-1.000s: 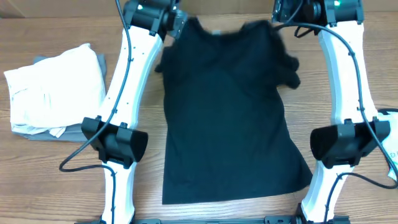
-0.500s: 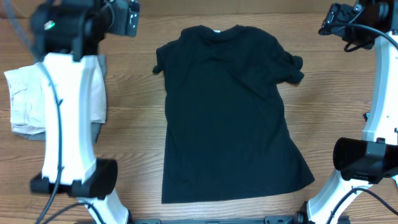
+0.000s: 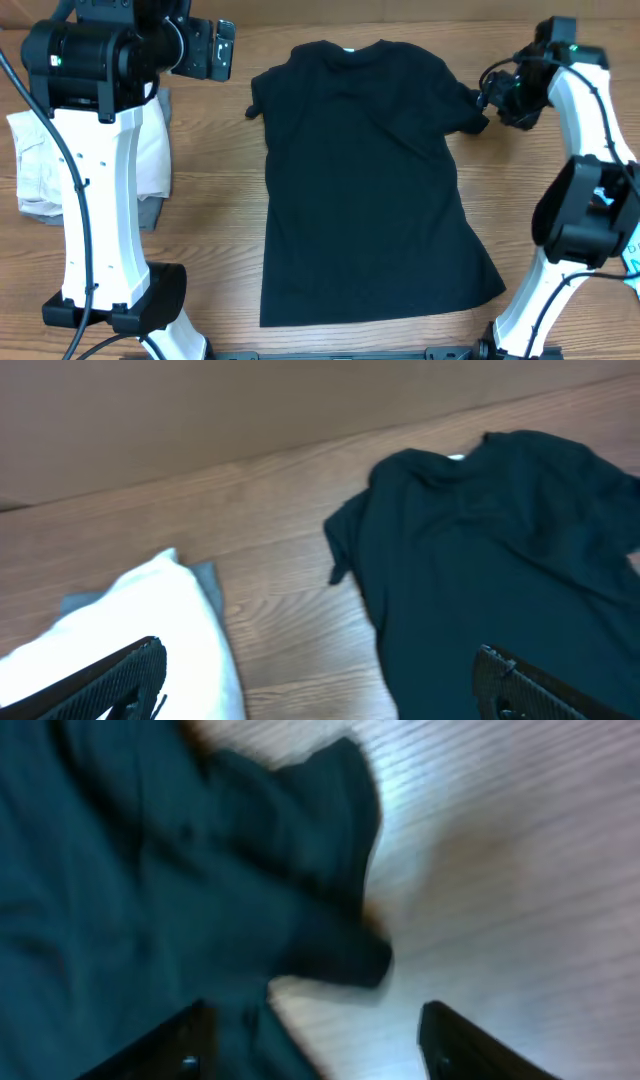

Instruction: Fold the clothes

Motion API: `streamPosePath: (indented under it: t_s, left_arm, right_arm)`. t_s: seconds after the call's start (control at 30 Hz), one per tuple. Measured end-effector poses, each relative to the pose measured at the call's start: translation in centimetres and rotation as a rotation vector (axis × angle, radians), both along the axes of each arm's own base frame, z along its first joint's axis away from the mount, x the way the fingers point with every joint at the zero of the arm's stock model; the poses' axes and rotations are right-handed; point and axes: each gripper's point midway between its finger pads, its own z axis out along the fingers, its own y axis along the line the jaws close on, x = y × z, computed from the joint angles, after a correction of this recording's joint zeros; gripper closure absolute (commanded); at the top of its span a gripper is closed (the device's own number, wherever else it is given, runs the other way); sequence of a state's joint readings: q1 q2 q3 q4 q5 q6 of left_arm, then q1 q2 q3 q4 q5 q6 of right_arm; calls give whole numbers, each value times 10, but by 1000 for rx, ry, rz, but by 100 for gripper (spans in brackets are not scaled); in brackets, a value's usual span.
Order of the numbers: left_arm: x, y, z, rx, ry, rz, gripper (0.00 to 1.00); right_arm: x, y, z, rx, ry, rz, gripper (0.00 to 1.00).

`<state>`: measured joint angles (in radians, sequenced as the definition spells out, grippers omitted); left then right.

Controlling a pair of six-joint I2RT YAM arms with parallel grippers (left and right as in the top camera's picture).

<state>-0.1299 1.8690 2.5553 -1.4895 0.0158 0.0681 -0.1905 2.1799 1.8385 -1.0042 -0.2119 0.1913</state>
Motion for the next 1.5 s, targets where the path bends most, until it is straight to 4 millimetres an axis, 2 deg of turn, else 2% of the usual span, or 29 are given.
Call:
streamPosePath:
  t_s: [0.13, 0.27, 0.5, 0.6, 0.77, 0.83, 0.87, 0.97, 1.0, 1.17, 1.3, 1.5]
  left_arm:
    - [-2, -4, -2, -19, 12, -14, 0]
    - [-4, -6, -3, -30, 23, -16, 0]
    - [-8, -6, -7, -29, 44, -18, 0]
    - [-9, -5, -8, -28, 51, -18, 0]
    - [-10, -5, -8, -28, 54, -18, 0]
    - [-10, -5, -9, -28, 55, -18, 0]
    - [-10, -5, -9, -28, 55, -18, 0]
    - [-10, -5, -9, -29, 59, -19, 0]
    - [-10, -6, -9, -30, 59, -20, 0]
    - [-10, -6, -9, -30, 60, -20, 0]
    - [-12, -6, -10, -29, 65, -20, 0]
    - [-11, -6, -10, -30, 65, -20, 0]
  right_arm:
    - [27, -1, -7, 13, -127, -1, 36]
    - [51, -2, 5, 17, -242, 6, 35]
    - [65, -5, 9, 5, -304, 5, 34]
    - [65, -5, -9, 9, -277, 4, 34]
    - [60, -4, -49, 23, -205, 2, 34]
    - [59, -4, -56, 26, -194, 2, 37]
    - [60, -4, -55, 24, -199, 2, 44]
    - [59, -4, -57, 26, -194, 6, 88]
    - [59, -4, -57, 29, -192, 2, 96]
    - [50, -3, -59, 46, -152, -2, 96]
    - [54, -23, -39, 45, -161, -36, 96]
    - [63, -73, 26, 4, -281, -112, 96]
